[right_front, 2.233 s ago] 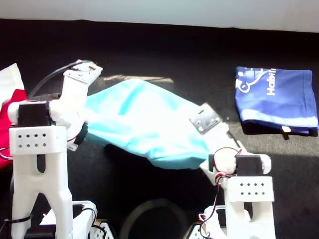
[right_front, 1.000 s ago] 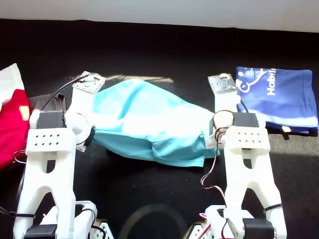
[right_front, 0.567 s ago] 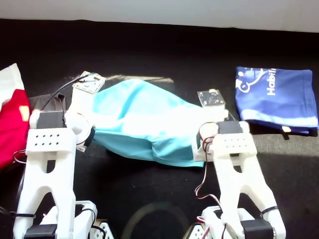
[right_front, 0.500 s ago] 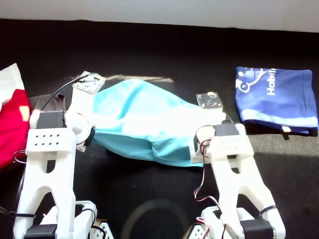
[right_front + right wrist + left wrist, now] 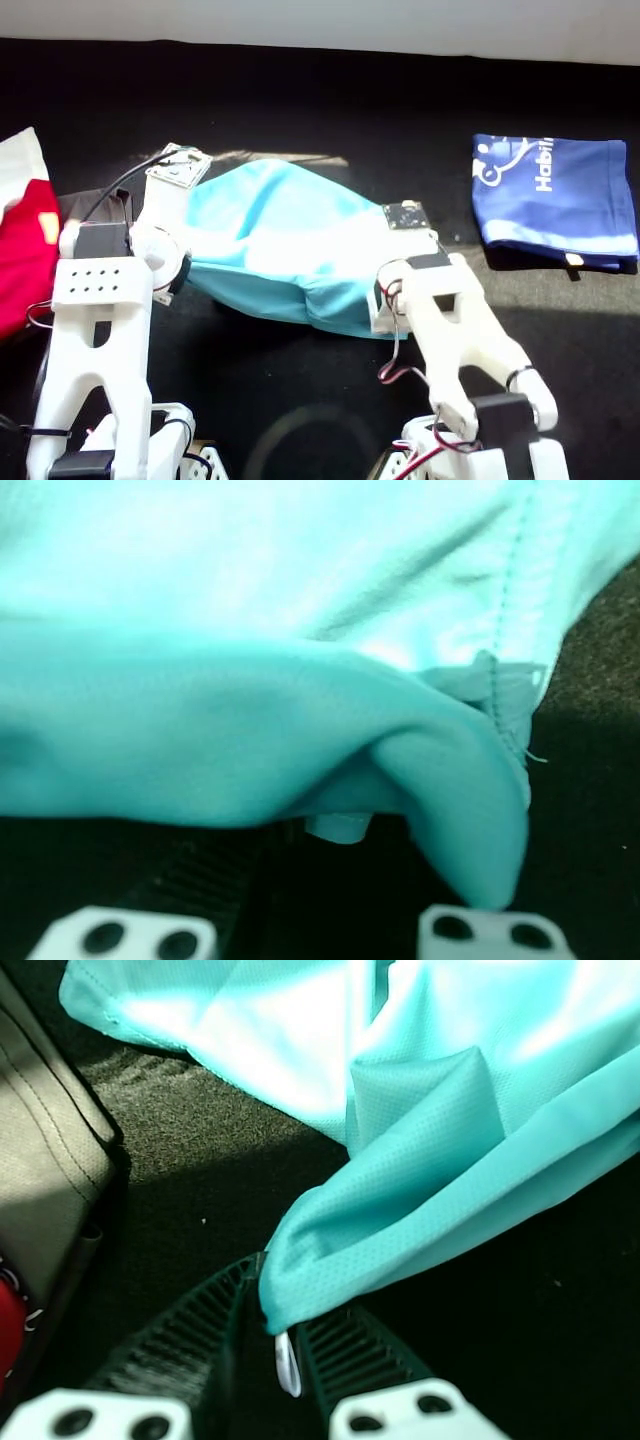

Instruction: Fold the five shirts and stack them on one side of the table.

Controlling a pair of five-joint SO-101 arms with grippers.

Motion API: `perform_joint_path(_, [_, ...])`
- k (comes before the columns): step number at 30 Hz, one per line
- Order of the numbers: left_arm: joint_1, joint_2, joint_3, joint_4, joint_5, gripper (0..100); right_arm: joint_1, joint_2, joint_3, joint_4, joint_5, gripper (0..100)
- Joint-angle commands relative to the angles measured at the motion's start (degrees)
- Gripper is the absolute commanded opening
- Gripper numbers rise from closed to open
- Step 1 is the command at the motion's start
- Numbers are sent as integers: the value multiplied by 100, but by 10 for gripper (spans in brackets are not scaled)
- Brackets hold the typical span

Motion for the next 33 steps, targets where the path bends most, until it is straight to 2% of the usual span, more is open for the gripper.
perform_joint_path(1, [75, -13, -22, -62, -26, 10, -40, 418, -356, -40, -53, 170])
perform_joint_path(4, [66, -13, -22, -62, -26, 10, -31, 418, -453, -31, -53, 149])
perform_joint_path(7, [66, -13, -22, -62, -26, 10, -22, 418, -453, -31, -53, 10])
perform_joint_path(8, [66, -13, -22, -62, -26, 10, -22, 418, -444, -22, -35, 3])
perform_joint_path(13, [66, -13, -22, -62, -26, 10, 40, 277, -453, 268, -18, 6])
perform_joint_path(16, [66, -13, -22, -62, -26, 10, 207, -136, -418, 295, 0, 6])
perform_joint_path(21, [84, -13, -22, -62, -35, 10, 338, -1024, -453, 593, 457, 9])
perform_joint_path(29, [84, -48, -22, -62, -35, 10, 338, -1886, -488, 1156, 510, 8])
perform_joint_path(33, [84, -57, -119, -62, -35, 10, 347, -2686, -602, 1446, 985, 8])
